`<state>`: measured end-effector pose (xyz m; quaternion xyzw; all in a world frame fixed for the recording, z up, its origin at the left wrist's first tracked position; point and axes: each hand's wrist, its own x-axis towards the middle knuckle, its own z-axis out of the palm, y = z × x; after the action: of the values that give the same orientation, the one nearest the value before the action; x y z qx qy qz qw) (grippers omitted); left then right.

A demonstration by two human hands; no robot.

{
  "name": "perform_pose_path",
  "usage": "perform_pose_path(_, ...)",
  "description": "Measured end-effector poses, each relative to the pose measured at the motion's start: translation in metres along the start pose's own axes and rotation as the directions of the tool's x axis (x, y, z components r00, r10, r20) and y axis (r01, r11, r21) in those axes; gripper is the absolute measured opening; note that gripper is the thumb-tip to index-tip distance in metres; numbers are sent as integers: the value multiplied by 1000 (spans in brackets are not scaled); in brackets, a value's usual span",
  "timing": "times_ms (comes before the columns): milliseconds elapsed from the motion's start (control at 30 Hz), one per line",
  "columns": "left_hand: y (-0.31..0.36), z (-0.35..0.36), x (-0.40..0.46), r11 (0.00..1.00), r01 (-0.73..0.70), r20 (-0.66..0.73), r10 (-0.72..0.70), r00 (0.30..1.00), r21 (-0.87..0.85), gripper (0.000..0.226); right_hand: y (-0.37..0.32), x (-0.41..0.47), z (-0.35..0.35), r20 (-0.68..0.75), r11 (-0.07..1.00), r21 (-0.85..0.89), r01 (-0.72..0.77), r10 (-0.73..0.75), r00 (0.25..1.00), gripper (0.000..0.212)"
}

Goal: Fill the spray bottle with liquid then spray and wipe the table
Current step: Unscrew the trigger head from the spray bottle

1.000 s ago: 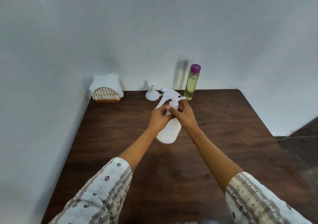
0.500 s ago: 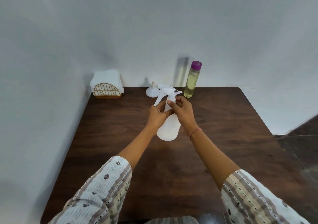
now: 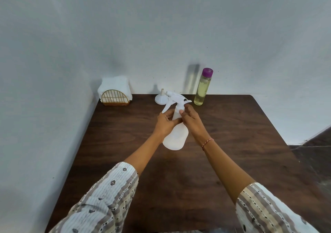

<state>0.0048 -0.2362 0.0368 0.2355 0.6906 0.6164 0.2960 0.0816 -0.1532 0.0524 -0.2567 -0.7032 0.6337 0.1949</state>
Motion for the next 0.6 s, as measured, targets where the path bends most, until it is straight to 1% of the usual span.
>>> perform_pose_path(33, -1, 0, 1, 1000, 5, 2, -5, 1000, 13, 32, 1, 0, 2, -29, 1000, -4, -9, 9, 1000, 30)
perform_pose_path(100, -1, 2, 2, 1000, 21, 13, -21, 1000, 15, 30, 2, 2, 6, -160, 999, -41, -14, 7, 987, 37)
perform_pose_path(167, 0, 4, 2, 1000, 29, 19, -29, 999, 2, 26, 1, 4, 8, -267, 997, -83, -6, -17, 964, 35)
perform_pose_path(200, 0, 4, 3, 1000, 27, 15, -27, 1000, 0, 26, 1, 5, 8, -279, 996, -93, 9, -35, 960, 30)
perform_pose_path(267, 1, 2, 4, 1000, 22, 6, -22, 1000, -22, 26, 1, 5, 9, -239, 992, -110, 57, -83, 967, 18)
perform_pose_path(300, 1, 1, 4, 999, 18, 2, -18, 1000, -35, 25, 0, 5, 10, -217, 990, -117, 74, -98, 971, 17)
perform_pose_path(367, 3, 0, 6, 999, 10, 0, -10, 1000, -49, 24, -1, 3, 15, -206, 991, -99, 86, -105, 973, 20)
perform_pose_path(400, 4, 1, 6, 998, 13, -1, -13, 1000, -57, 23, -2, 4, 17, -225, 993, -85, 80, -97, 969, 25)
perform_pose_path(467, 4, 3, 7, 997, 25, -9, -26, 1000, -79, 24, -4, 6, 20, -327, 995, -89, 42, -69, 942, 43)
perform_pose_path(500, 4, 3, 8, 997, 26, -12, -27, 1000, -71, 25, -6, 6, 20, -382, 995, -93, 23, -57, 922, 46)
perform_pose_path(533, 3, 3, 10, 999, 26, -12, -27, 1000, -46, 26, -6, 8, 19, -409, 995, -96, 17, -55, 911, 43)
perform_pose_path(567, 3, 2, 11, 999, 25, -11, -26, 1000, -29, 28, -6, 9, 18, -391, 995, -101, 17, -56, 919, 36)
perform_pose_path(600, 3, 0, 13, 1000, 21, -11, -22, 1000, -21, 29, -4, 11, 16, -340, 995, -100, 29, -61, 939, 29)
